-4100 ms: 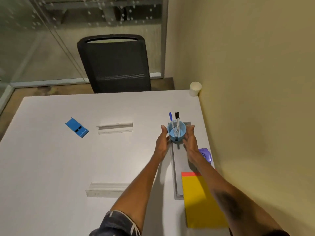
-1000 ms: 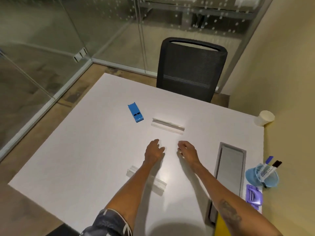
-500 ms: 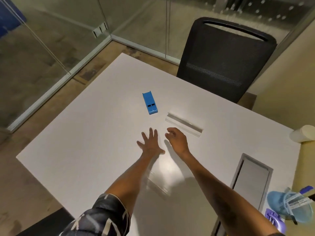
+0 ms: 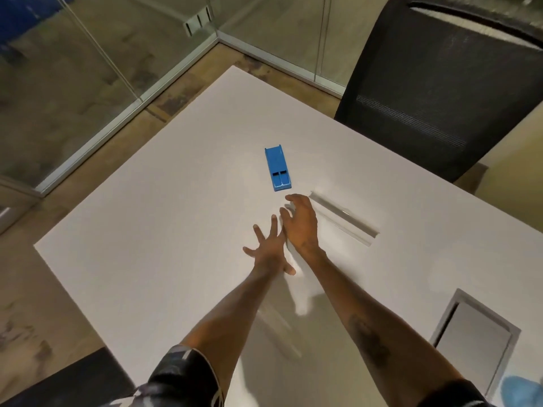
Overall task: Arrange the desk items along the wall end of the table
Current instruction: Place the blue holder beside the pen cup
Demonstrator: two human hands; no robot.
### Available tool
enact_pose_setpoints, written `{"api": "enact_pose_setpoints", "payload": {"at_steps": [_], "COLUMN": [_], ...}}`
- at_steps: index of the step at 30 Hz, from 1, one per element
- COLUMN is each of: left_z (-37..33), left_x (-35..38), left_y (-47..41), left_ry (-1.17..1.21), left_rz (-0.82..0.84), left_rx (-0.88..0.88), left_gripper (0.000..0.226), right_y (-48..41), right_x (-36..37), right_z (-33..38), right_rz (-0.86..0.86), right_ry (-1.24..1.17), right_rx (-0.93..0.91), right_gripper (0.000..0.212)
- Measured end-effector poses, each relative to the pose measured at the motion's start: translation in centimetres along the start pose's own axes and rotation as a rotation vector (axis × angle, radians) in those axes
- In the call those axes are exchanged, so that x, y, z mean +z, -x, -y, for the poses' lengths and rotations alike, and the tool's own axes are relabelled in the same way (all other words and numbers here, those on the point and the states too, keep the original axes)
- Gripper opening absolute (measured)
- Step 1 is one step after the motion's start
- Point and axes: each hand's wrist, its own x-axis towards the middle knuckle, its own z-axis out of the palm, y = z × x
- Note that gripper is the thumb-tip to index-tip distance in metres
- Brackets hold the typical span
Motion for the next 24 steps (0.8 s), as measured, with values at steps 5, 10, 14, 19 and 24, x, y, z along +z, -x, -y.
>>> {"api": "enact_pose_setpoints", "payload": {"at_steps": [5, 10, 14, 19, 24], "left_z": [0.1, -0.2, -0.2, -0.4, -0.5], "left_x": [0.3, 0.0, -0.4, -0.5, -0.4], "left_y": [-0.2, -0.6, -0.5, -0.4, -0.4], "left_ry": [0.059, 0.106, 0.021, -0.025, 0.001], "left_rz": [-0.037, -0.056, -0.041, -0.040, -0.053], "left_rx": [0.017, -0.017, 0.023, 0.012, 0.009], "left_gripper": [0.121, 0.096, 0.095, 0.100, 0.094], "right_y": [-3.0, -5.8, -7.8, -9.2, -9.5], "right_x": [2.5, 4.2, 5.4, 6.3, 6.3], "right_z": [0.5, 0.4, 0.3, 0.4, 0.3], "right_rz": [-0.059, -0.120, -0.143, -0.151, -0.133], "right_ry": [0.038, 0.179, 0.226, 0.277, 0.317], "right_rx": [-0.017, -0.068, -0.068, -0.025, 0.001], "right_gripper": [0.040, 0.051, 0.064, 0.073, 0.070]}}
